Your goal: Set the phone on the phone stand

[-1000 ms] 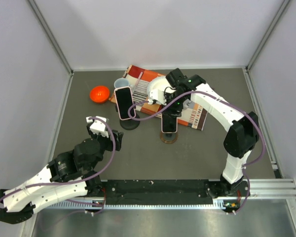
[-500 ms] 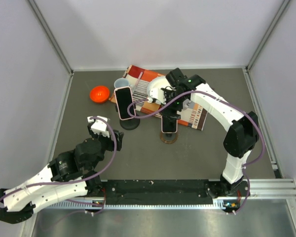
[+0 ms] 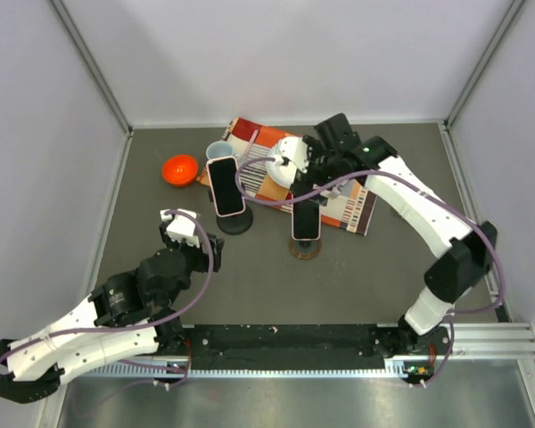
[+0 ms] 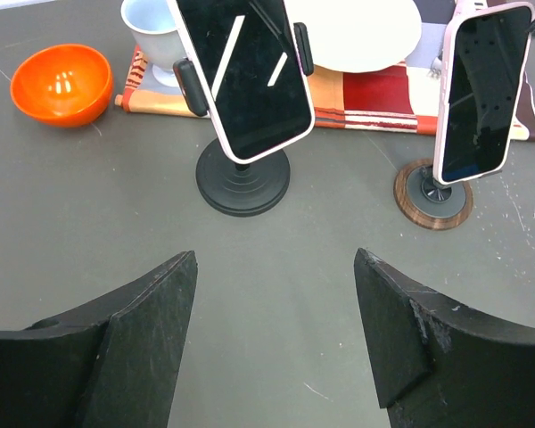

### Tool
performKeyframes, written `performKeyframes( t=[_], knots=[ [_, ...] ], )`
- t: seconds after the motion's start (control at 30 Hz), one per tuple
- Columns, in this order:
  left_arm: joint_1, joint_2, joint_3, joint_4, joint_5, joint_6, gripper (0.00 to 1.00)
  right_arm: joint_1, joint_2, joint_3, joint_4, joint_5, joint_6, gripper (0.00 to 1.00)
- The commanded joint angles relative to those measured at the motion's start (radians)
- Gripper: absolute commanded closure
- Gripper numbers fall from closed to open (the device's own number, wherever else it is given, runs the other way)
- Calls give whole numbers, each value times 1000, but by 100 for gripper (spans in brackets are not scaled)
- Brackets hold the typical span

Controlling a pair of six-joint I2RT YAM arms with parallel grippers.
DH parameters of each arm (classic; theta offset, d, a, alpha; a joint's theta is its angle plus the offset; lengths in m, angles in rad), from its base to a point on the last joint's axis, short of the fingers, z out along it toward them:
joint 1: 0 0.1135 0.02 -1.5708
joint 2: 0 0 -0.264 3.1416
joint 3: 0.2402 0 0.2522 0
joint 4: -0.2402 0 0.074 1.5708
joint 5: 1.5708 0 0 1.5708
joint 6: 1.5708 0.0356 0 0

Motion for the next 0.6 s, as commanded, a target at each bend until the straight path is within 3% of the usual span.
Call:
performKeyframes(
  t=[0.0,0.1,0.23,0.43,0.57],
  knots=[
    [-1,19,3,18,-25,1,23,-6,-201,-80,179,82,176,1],
    [-1,33,3,16,-13,1,23,-8,-318,-189,253,197,309,1],
    [-1,53,5,26,12,-2,22,-6,-483,-375,330,520,536,1],
    [1,114,-3,87,55,-22,21,-8,-860,-804,421,644,765,1],
    [6,200,11,139,116,-74,17,-6,-1115,-936,446,647,960,1]
  ],
)
